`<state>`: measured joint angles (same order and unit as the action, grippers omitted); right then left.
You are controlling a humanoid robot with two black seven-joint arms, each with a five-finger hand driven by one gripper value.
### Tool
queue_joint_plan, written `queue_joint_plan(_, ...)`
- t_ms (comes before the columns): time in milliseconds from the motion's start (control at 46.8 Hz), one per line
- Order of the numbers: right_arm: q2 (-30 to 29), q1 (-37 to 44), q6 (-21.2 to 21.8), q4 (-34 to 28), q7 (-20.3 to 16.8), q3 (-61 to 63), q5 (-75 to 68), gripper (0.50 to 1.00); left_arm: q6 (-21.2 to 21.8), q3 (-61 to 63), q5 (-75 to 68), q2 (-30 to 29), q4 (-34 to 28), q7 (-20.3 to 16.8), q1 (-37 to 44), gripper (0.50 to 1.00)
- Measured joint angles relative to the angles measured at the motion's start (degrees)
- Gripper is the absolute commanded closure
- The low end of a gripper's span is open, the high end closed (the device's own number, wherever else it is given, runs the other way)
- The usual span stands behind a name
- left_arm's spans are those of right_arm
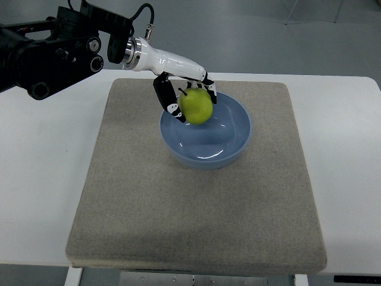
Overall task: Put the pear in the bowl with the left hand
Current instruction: 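Lift the pear with the left hand and carry it into the blue bowl, then open the left hand fingers and lift away from the bowl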
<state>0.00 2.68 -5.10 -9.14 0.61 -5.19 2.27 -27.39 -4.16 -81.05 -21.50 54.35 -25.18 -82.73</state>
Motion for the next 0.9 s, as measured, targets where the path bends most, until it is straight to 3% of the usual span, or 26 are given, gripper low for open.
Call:
queue_joint_plan(363, 0.0, 0.0, 0.0, 0.0, 0.0, 0.0, 0.0, 0.574, 0.3, 0.1, -0.4, 2.8, -1.7, 0.2, 2.9, 0.874)
queue_joint_plan(534, 0.0, 0.0, 0.0, 0.0, 0.0, 0.0, 0.0, 0.574, 0.3, 0.3, -0.3, 3.3, -2.4, 0.2, 4.4, 0.827)
queue_joint_plan(619, 0.0, 0.0, 0.0, 0.0, 0.0, 0.0, 0.0, 0.576, 0.3, 0.4, -0.1, 3.6, -2.8, 0.2, 5.2, 0.787)
queue_joint_plan(769, 0.0, 0.0, 0.0, 0.0, 0.0, 0.0, 0.0, 0.574, 0.3, 0.3, 0.5, 3.7, -2.8, 0.2, 5.6, 0.656)
queue_joint_plan(854, 0.0, 0.0, 0.0, 0.0, 0.0, 0.0, 0.0, 0.576, 0.3, 0.1, 0.6, 3.7, -2.8, 0.2, 5.6, 0.649)
queue_joint_plan(897, 0.0, 0.0, 0.0, 0.0, 0.0, 0.0, 0.0, 0.576, 0.3, 0.1, 0.7, 3.7, -2.8, 0.2, 5.6, 0.622)
